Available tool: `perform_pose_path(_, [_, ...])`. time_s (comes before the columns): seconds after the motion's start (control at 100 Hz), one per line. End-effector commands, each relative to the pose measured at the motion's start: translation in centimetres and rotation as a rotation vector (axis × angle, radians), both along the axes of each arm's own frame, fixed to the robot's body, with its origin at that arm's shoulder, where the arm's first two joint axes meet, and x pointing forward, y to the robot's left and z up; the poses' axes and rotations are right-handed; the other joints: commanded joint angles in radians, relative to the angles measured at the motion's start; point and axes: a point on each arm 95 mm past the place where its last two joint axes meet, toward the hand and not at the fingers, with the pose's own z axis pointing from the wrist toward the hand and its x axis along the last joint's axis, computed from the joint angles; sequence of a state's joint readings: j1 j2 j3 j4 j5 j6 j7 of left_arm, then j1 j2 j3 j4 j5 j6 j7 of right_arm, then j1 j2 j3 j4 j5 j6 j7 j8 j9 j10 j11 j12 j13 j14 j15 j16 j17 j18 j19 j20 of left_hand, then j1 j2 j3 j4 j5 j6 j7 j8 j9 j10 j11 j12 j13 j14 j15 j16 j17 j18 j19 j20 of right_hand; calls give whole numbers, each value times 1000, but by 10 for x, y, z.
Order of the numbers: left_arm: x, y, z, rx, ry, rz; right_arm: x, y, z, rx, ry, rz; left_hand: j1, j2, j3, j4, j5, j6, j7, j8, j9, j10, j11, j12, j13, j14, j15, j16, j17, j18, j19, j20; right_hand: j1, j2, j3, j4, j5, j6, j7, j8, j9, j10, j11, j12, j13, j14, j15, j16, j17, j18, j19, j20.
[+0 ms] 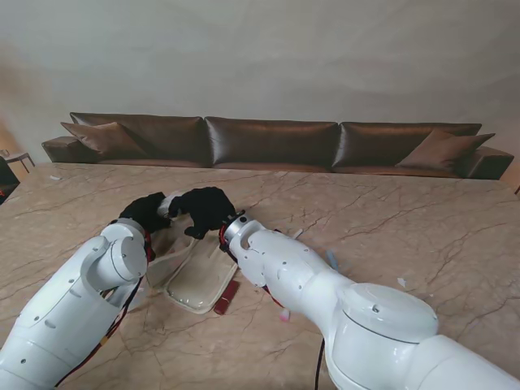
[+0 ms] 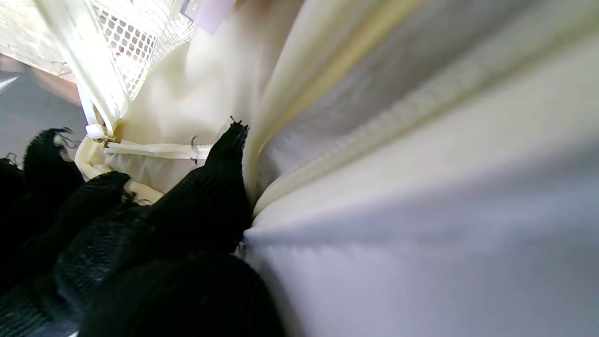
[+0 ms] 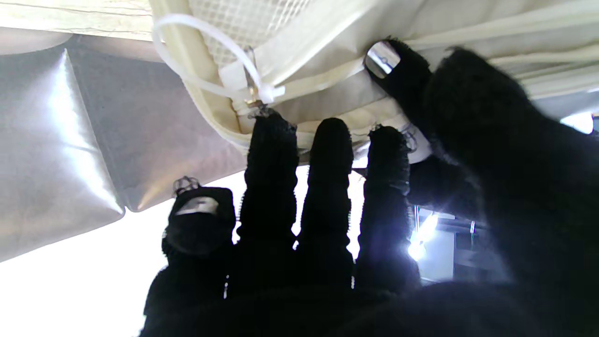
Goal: Pack the cosmetics bag
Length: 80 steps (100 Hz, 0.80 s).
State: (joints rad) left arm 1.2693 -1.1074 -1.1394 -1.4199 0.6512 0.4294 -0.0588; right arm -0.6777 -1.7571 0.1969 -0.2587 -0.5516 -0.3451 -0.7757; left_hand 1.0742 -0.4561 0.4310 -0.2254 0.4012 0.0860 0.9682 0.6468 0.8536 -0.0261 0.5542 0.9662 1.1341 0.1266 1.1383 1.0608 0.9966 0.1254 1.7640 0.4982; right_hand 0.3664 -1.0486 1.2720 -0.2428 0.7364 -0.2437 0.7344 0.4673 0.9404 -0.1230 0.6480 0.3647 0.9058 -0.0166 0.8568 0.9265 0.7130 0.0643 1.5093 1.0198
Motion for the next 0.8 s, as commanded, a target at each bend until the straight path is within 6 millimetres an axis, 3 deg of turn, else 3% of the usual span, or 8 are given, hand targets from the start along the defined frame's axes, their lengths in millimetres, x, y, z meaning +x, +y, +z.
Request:
perform_pose_path(0.0, [0, -4, 5, -11, -10, -6, 0, -9, -5, -6, -1, 2, 171, 144, 45, 52, 55, -125, 104, 8, 25, -34, 31, 20, 76, -3, 39, -11, 85, -59, 204, 37, -35, 29, 19, 29, 46, -39, 30, 33, 18, 8, 36, 27, 36, -15, 17, -13, 25, -11, 10, -6])
perform_pose_path(0.14, [0, -3, 4, -11, -11, 1, -3, -29, -7, -18, 19, 20, 172, 145, 42, 52, 54, -127, 104, 8, 24, -35, 31, 20, 77, -6, 40, -11, 86, -61, 205, 38, -24, 42, 18, 32, 76, -63, 38, 59, 43, -3, 51, 70, 55, -10, 3, -24, 34, -4, 1, -38])
perform_pose_path(0.23, [-1, -2, 3, -10, -12, 4, -14, -45, -7, -20, 41, 20, 173, 145, 41, 53, 54, -128, 103, 8, 24, -36, 30, 19, 78, -7, 41, -11, 86, -62, 206, 38, -10, 43, 13, 5, 81, -64, 34, 57, 45, -1, 51, 89, 54, -5, -2, -26, 29, -2, 3, -48])
perform_pose_path(0.28, [-1, -2, 3, -9, -12, 6, -22, -54, -8, -28, 56, 22, 174, 146, 40, 53, 53, -128, 103, 8, 23, -36, 30, 19, 78, -7, 41, -11, 86, -63, 207, 38, -14, 43, 19, 15, 79, -64, 31, 58, 45, 0, 48, 95, 53, -3, -3, -26, 27, -1, 5, -52])
perform_pose_path(0.44, [-1, -2, 3, -4, -12, 8, -50, -76, -15, -51, 96, 35, 175, 147, 37, 53, 52, -127, 103, 8, 23, -37, 30, 19, 78, -7, 42, -11, 86, -65, 208, 39, 0, 42, 10, -24, 90, -66, 30, 46, 52, 4, 41, 106, 55, 3, -14, -32, 25, 3, 3, -67])
perform_pose_path(0.7, [-3, -3, 2, 3, -9, 12, -94, -96, -29, -79, 170, 45, 176, 147, 33, 54, 51, -130, 102, 8, 23, -38, 29, 18, 79, -8, 43, -11, 86, -68, 209, 39, 46, 46, -16, -129, 111, -92, 97, -33, 70, 8, 91, 175, 60, 25, 46, 15, 22, 24, 16, -81])
perform_pose_path(0.79, [-3, -3, 2, 8, -7, 11, -103, -99, -35, -103, 189, 58, 176, 148, 32, 53, 51, -130, 103, 8, 21, -40, 28, 17, 79, -9, 43, -11, 86, -68, 210, 39, 43, 26, 15, -126, 117, -88, 100, -54, 56, 5, 112, 209, 37, 30, 53, 30, 4, 23, 12, -78])
